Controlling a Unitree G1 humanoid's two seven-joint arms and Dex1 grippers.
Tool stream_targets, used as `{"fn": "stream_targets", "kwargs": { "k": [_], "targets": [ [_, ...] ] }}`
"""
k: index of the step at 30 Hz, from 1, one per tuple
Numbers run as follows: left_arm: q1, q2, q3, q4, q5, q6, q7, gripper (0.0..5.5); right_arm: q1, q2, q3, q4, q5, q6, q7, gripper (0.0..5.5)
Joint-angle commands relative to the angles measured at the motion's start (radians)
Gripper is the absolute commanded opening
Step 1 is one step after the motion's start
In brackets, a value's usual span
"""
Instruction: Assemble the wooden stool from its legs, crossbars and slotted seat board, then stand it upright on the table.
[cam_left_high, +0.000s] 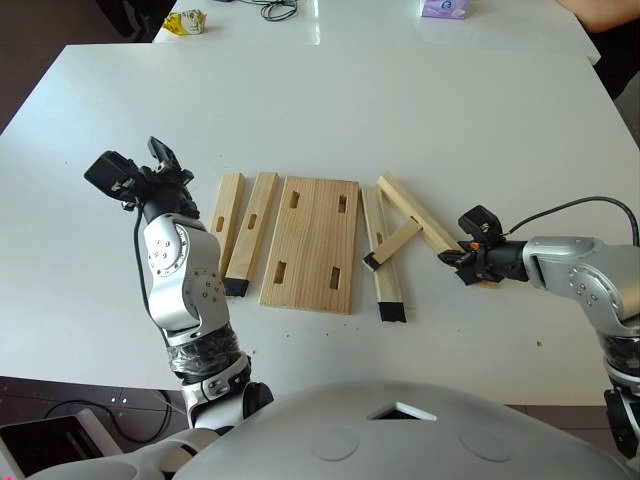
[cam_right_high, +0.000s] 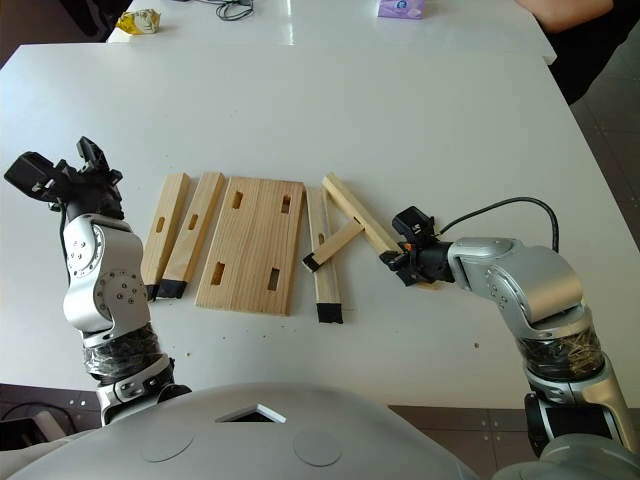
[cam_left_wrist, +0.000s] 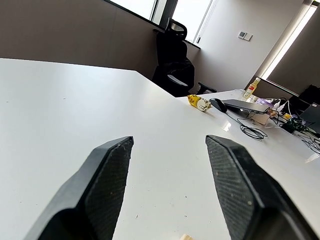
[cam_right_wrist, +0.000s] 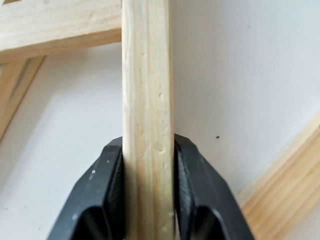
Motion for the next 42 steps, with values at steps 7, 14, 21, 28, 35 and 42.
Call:
{"fn": "stream_targets", "kwargs": {
  "k": [7,14,21,28,35,42],
  "targets": [
    [0.008,0.016,0.025,-0.009,-0.006,0.001,-0.02,2.7,-0.096,0.125,-0.099,0.173,0.057,0.104,0.03,1.07],
    [0.01,0.075,0.04,-0.003,-0.029,0.016,-0.1,2.7,-0.331,0.259,-0.324,0.378,0.181,0.186,0.121,1.07],
    [-0.034,0.069,0.057,0.034,-0.088,0.021,-0.135,2.7,-0.484,0.415,-0.502,0.501,0.235,0.125,0.078,1.07],
    [-0.123,0.118,0.096,0.066,-0.432,0.049,-0.391,2.7,-0.55,0.43,-0.533,0.564,0.396,0.071,0.271,1.07],
    [-0.165,0.258,0.064,0.105,-0.617,0.151,-0.621,2.7,-0.591,0.362,-0.505,0.58,0.477,0.025,0.396,1.07],
    [-0.138,0.263,0.006,0.105,-0.59,0.164,-0.616,2.7,-0.444,0.309,-0.335,0.374,0.34,-0.277,0.465,1.07]
  ]
}}
